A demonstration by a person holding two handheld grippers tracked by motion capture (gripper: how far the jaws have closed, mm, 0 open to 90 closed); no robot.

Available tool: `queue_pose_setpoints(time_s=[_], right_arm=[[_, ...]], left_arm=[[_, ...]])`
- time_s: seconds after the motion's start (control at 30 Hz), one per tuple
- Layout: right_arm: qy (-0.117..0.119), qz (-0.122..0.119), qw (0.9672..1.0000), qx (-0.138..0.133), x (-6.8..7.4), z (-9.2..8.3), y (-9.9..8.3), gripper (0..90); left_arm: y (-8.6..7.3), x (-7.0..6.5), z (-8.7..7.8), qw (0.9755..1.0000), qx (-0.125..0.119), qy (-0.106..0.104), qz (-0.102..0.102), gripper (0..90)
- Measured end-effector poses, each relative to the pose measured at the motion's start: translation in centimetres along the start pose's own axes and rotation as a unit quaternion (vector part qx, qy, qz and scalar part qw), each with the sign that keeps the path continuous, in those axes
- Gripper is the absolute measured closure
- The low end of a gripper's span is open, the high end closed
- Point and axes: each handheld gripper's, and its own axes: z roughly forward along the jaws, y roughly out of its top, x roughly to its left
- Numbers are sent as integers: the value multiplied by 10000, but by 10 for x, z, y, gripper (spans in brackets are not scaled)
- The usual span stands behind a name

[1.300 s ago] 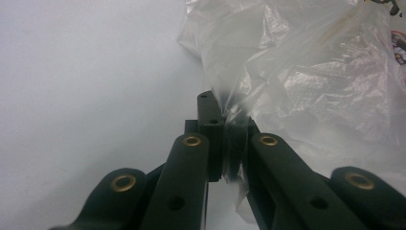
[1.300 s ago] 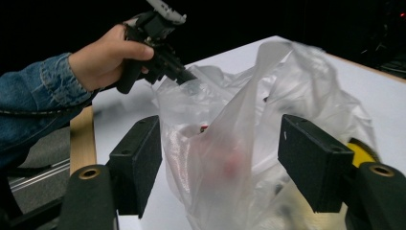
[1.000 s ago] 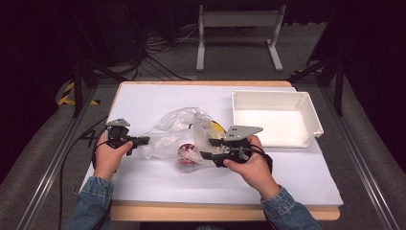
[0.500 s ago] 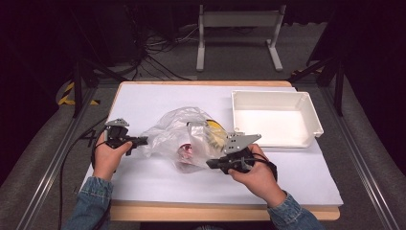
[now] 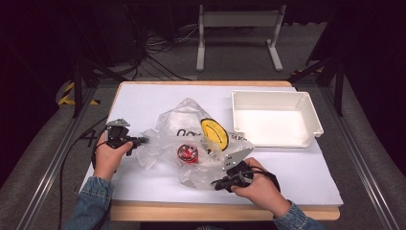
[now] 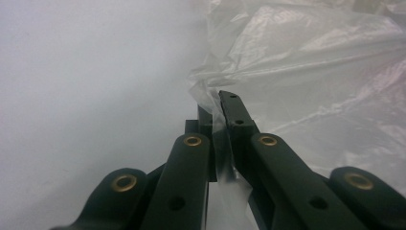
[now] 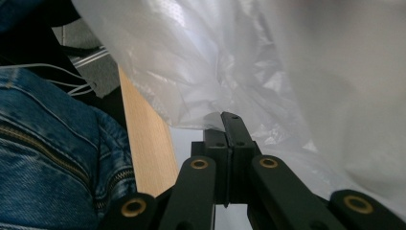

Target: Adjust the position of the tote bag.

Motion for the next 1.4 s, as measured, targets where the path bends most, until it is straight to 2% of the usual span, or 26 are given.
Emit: queue_pose_setpoints(time_s=[0.27, 0.33, 0.47, 0.67, 0.77, 0.9, 1.03, 1.2, 1.3, 1.33, 1.4], right_arm=[[-59, 283, 9986, 439, -13, 14, -10, 896], [-11, 422, 9982, 429, -17, 15, -12, 896], [-40, 457, 9980, 433, -18, 14, -13, 892], [-82, 375, 9985, 379, -17, 6, -10, 679], [-87, 290, 9990, 325, -13, -3, -6, 545], [-121, 132, 9996, 205, -6, -21, 0, 433], [-243, 4, 9997, -7, 0, -42, 5, 407], [-488, -191, 9979, -376, 9, -69, 13, 424], [-590, -251, 9963, -575, 14, -80, 18, 457], [-645, -289, 9947, -741, 15, -83, 20, 479], [-738, -355, 9927, -889, 16, -86, 25, 500]], left_arm=[[-1, -1, 6, 9999, 142, -71, -29, 887], [-2, 0, 8, 9997, 207, -68, -79, 888], [-3, 1, 10, 9996, 245, -52, -98, 887], [-2, 0, 8, 9998, 205, -52, -66, 888], [-1, -1, 7, 9998, 175, -48, -57, 887], [-1, -2, 5, 9999, 127, -52, -39, 887], [0, -2, 4, 9999, 101, -43, -19, 887], [0, -3, 3, 9999, 73, -59, -40, 887], [1, -4, 3, 10000, 60, -61, -33, 886], [1, -4, 3, 10000, 58, -35, 2, 887], [2, -5, 2, 10000, 59, -38, 26, 887]])
